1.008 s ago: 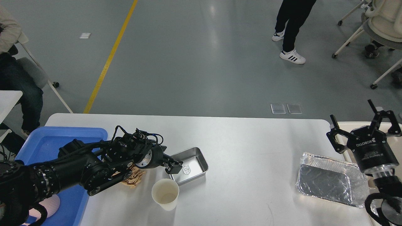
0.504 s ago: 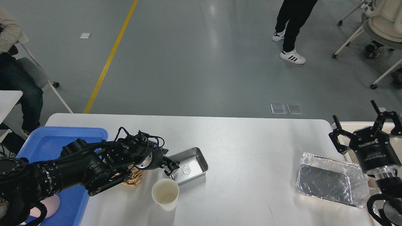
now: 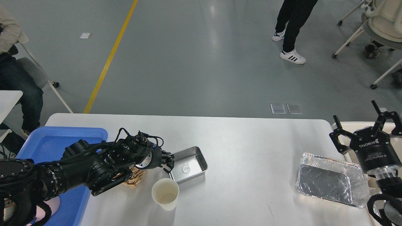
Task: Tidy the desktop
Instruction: 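Lift the steel box and lower it into the blue tray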
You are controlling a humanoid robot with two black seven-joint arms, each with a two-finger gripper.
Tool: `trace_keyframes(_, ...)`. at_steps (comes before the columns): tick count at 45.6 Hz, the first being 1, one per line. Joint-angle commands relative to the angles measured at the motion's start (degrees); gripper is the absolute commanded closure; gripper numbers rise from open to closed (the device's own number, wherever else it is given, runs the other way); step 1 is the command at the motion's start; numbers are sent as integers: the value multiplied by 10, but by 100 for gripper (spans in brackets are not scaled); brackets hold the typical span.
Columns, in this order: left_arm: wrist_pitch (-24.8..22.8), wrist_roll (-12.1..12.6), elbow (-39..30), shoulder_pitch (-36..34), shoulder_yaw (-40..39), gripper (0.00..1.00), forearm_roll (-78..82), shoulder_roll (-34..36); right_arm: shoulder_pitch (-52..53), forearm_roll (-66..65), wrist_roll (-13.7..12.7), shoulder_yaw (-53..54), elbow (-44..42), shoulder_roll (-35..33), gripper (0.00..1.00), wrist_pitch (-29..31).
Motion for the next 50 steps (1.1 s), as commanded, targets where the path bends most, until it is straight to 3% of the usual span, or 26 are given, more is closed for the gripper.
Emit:
trace_keyframes(1, 5, -2, 13, 1, 0, 98, 0, -9, 0, 0, 0, 0, 0, 0, 0, 0)
trace_keyframes(14, 7, -5, 13, -16, -1, 100, -12, -15, -1, 0, 0, 0, 1, 0, 0, 0)
trace_keyframes(22, 1, -6, -17, -95, -21, 100, -121, -9, -1, 0, 0, 0, 2, 0, 0, 0)
trace_keyframes(31, -20, -6, -54, -157, -25, 100, -137, 23, -1, 0, 0, 0, 3, 0, 0, 0)
trace_keyframes(43, -65, -6, -170, -177, -93, 100, -142, 122, -1, 0, 0, 0, 4, 1, 0, 0)
trace_keyframes(50, -100, -13, -200, -185, -141, 100, -150, 249, -3, 0, 0, 0, 5, 0, 0, 0)
